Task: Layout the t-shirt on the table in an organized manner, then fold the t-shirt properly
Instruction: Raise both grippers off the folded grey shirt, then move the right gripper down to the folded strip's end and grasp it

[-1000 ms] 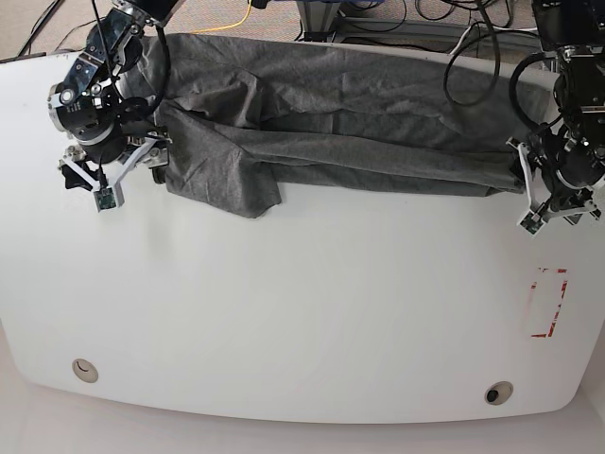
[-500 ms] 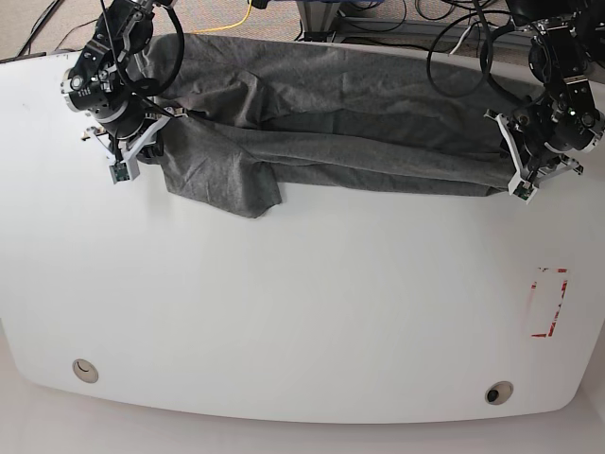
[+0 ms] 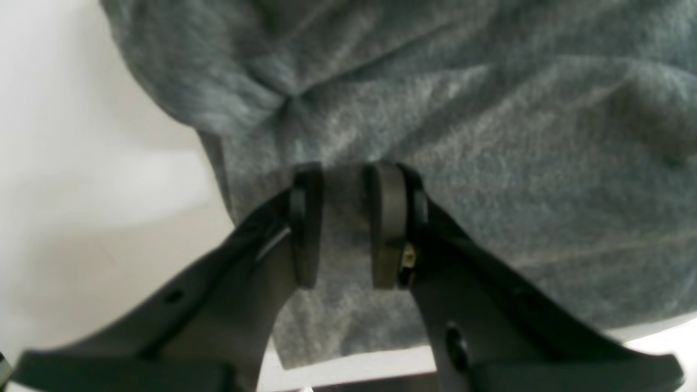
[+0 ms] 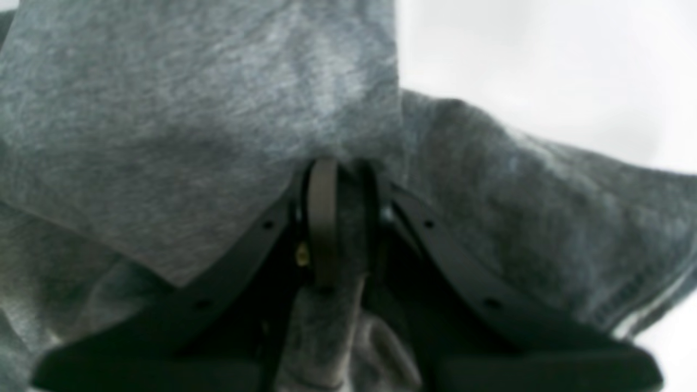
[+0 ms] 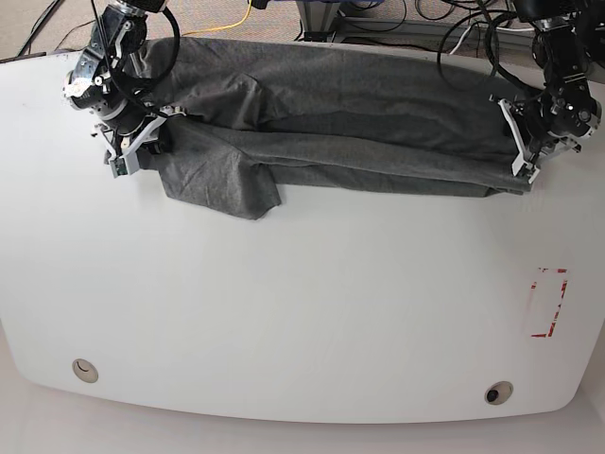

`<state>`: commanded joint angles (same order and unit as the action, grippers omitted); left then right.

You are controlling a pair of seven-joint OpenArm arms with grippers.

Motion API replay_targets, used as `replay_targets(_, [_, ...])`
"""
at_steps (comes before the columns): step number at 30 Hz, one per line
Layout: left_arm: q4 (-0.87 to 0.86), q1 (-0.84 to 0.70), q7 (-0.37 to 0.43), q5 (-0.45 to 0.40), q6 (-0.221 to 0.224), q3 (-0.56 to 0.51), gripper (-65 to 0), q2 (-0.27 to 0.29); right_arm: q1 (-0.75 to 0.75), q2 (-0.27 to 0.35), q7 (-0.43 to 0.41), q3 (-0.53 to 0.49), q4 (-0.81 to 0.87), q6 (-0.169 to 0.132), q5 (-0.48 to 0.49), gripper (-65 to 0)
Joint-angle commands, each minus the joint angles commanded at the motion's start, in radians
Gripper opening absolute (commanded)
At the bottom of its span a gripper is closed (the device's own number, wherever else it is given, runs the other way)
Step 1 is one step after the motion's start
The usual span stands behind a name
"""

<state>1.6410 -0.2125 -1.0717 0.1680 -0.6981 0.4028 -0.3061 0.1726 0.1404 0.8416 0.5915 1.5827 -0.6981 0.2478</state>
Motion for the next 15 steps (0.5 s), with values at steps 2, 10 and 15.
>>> replay_targets(2, [-0.002, 0.023, 0.000, -0.002, 0.000, -0.017, -51.9, 0.002, -0.026, 0.026, -0.008, -0.018, -0.051, 0.000, -0.002, -55.6])
replay_targets(10, [-0.066, 0.112, 0.000, -0.002, 0.000, -0.095, -51.9, 0.005, -0.114, 0.110, -0.081, -0.086, -0.196, 0.000, -0.002, -55.6])
replay_targets(15, [-0.133, 0.176, 0.000, -0.002, 0.000, -0.101, -51.9, 0.006, -0.175, 0.144, -0.092, -0.112, -0.272, 0.000, -0.002, -55.6])
